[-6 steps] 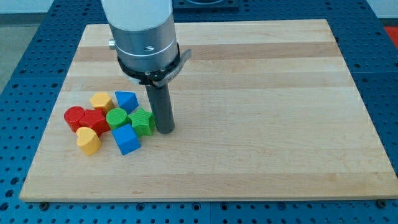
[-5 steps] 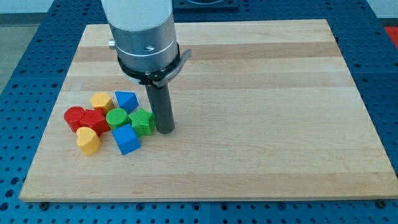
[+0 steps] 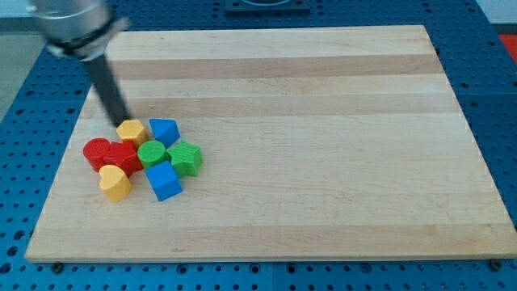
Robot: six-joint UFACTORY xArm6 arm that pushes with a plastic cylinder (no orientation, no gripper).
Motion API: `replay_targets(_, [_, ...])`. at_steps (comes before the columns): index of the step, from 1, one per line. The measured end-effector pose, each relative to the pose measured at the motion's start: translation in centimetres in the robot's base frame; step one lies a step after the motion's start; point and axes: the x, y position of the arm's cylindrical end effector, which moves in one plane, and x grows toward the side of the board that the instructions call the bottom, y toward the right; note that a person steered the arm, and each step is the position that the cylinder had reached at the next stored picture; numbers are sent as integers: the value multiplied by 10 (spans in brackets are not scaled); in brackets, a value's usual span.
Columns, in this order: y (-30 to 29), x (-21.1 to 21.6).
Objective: Touch the red circle
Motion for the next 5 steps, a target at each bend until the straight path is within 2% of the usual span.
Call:
replay_targets(1, [-41, 35])
replay_targets(2, [-40, 87])
replay_targets(3, [-40, 88])
replay_targets(4, [-14, 87])
replay_targets(5, [36, 67])
